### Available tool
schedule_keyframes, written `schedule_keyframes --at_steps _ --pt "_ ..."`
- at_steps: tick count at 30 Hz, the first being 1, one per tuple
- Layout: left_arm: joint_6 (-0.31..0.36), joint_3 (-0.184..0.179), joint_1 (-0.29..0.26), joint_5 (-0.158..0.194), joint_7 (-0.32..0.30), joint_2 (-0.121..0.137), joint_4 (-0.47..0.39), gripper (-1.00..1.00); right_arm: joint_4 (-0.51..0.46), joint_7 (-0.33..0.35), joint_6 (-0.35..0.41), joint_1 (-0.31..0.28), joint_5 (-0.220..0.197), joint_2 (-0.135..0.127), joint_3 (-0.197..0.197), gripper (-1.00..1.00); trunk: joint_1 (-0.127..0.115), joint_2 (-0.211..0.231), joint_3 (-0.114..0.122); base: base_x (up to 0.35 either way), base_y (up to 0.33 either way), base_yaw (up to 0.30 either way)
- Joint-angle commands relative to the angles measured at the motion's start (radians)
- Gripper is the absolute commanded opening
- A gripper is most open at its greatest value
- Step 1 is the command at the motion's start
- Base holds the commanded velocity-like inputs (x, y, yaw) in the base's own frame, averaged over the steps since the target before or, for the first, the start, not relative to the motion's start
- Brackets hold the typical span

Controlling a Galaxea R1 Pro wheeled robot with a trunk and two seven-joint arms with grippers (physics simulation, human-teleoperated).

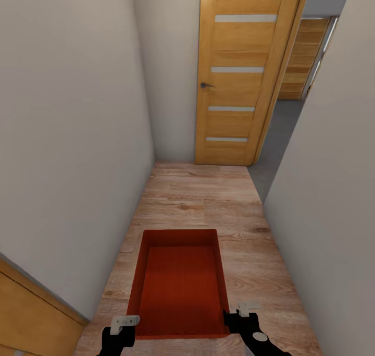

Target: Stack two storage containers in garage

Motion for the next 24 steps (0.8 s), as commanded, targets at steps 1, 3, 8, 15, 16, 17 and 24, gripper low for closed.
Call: schedule_keyframes --at_steps 1,3,8,15,16,17,24 --pt "-0.003 0.019 -0.001 0.005 0.007 0.001 -0.002 -1.00 0.002 -0.011 -0.003 -0.001 -0.001 -0.015 -0.007 -1.00 0.001 0.000 -0.001 0.334 0.000 0.000" --pt "-0.003 0.019 -0.001 0.005 0.007 0.001 -0.002 -1.00 0.002 -0.011 -0.003 -0.001 -0.001 -0.015 -0.008 -1.00 0.001 0.000 -0.001 0.335 0.000 0.000" --pt "-0.003 0.019 -0.001 0.005 0.007 0.002 -0.002 -1.00 0.002 -0.011 -0.003 -0.001 -0.001 -0.015 -0.007 -1.00 0.001 0.000 -0.001 0.248 0.000 0.000" --pt "-0.004 0.019 -0.001 0.005 0.007 0.002 -0.002 -1.00 0.002 -0.011 -0.003 -0.001 -0.001 -0.015 -0.007 -1.00 0.001 0.000 -0.001 0.106 0.000 0.000" --pt "-0.004 0.019 -0.001 0.005 0.007 0.002 -0.002 -1.00 0.002 -0.011 -0.003 -0.001 -0.001 -0.015 -0.007 -1.00 0.001 0.000 -0.001 0.204 0.000 0.000" --pt "-0.004 0.019 -0.001 0.005 0.007 0.002 -0.002 -1.00 0.002 -0.011 -0.003 -0.001 -0.001 -0.015 -0.007 -1.00 0.001 0.000 -0.001 0.254 0.000 0.000" --pt "-0.004 0.019 -0.001 0.005 0.007 0.002 -0.002 -1.00 0.002 -0.011 -0.003 -0.001 -0.001 -0.015 -0.008 -1.00 0.001 0.000 -0.001 0.313 0.000 0.000"
